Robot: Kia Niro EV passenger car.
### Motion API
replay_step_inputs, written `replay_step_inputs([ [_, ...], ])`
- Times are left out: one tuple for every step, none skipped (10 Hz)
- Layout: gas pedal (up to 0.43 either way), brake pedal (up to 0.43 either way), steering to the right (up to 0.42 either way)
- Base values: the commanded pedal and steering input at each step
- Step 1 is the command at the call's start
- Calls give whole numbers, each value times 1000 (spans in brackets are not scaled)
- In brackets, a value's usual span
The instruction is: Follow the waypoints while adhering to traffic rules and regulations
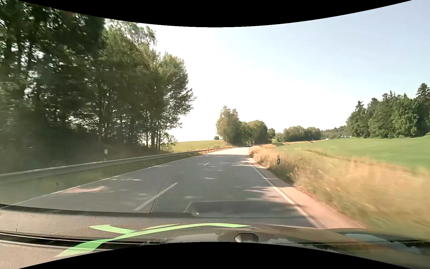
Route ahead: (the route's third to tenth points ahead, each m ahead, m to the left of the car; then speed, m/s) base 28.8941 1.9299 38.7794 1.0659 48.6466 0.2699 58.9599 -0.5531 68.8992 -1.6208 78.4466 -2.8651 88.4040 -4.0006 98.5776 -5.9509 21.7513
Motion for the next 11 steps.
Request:
replay_step_inputs([
  [299, 0, 10],
  [299, 0, 7],
  [311, 0, 7],
  [319, 0, 7],
  [331, 0, 7],
  [350, 0, 7],
  [358, 0, 7],
  [358, 0, 7],
  [370, 0, 7],
  [370, 0, 7],
  [370, 0, 7],
])
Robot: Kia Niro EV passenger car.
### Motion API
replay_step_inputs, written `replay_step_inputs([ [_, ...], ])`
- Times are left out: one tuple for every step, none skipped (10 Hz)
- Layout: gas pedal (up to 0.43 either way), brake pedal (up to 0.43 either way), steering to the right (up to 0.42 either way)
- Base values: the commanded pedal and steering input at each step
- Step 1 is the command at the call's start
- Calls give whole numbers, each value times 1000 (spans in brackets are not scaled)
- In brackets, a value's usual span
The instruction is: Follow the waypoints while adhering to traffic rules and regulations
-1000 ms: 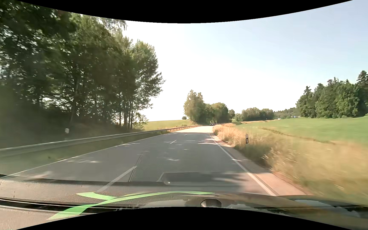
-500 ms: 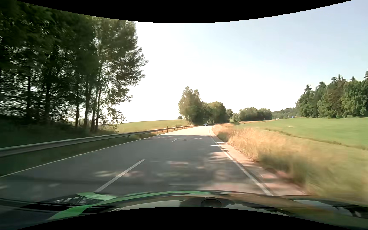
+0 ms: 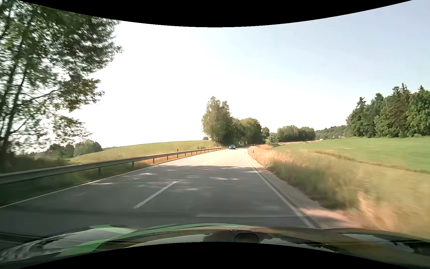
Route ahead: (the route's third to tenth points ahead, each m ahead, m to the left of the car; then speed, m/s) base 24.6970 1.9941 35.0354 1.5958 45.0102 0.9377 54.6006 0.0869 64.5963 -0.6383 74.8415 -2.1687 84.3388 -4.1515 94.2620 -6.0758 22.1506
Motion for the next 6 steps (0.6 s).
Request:
replay_step_inputs([
  [370, 0, 7],
  [370, 0, 7],
  [370, 0, 7],
  [350, 0, 7],
  [311, 0, 8],
  [311, 0, 8],
])
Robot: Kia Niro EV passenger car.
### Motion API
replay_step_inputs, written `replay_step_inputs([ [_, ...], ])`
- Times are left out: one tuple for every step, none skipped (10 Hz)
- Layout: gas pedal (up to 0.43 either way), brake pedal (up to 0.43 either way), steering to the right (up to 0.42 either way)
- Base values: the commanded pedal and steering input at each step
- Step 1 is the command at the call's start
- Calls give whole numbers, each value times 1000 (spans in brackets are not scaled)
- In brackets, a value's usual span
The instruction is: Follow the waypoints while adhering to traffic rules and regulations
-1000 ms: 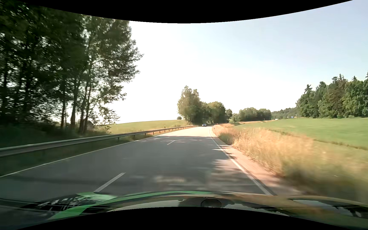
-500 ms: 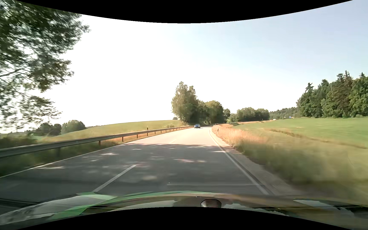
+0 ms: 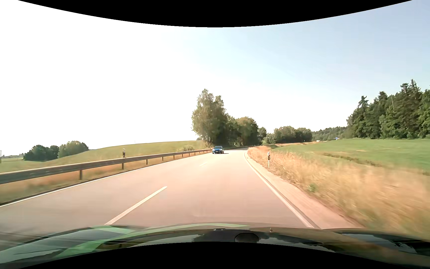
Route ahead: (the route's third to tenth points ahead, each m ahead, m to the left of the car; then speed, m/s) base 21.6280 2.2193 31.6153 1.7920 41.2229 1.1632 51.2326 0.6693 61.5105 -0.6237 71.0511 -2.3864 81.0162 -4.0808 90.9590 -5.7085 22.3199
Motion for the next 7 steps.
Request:
replay_step_inputs([
  [311, 0, 8],
  [319, 0, 8],
  [339, 0, 8],
  [350, 0, 8],
  [358, 0, 8],
  [370, 0, 8],
  [370, 0, 8],
])
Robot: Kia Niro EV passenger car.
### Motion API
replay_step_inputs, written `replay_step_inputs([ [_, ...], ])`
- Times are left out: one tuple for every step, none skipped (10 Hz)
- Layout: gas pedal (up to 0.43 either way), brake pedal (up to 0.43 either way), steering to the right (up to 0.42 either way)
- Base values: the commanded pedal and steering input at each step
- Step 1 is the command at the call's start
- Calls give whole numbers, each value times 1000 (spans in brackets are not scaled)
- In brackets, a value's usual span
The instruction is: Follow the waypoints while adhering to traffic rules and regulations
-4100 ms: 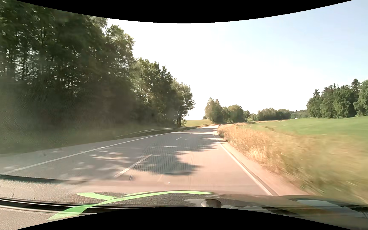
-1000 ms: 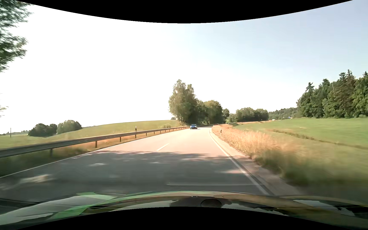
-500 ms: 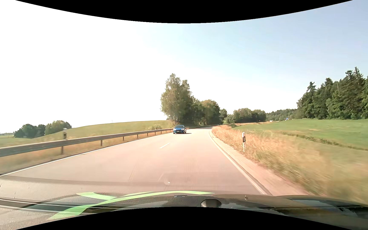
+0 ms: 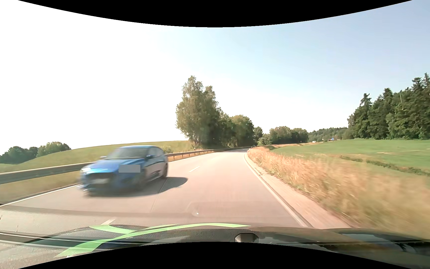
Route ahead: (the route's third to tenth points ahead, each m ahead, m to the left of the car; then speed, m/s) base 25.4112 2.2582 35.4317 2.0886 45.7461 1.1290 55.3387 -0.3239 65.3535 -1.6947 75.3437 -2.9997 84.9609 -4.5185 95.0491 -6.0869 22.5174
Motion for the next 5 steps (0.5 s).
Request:
replay_step_inputs([
  [370, 0, 8],
  [350, 0, 8],
  [299, 0, 8],
  [280, 0, 8],
  [268, 0, 8],
])
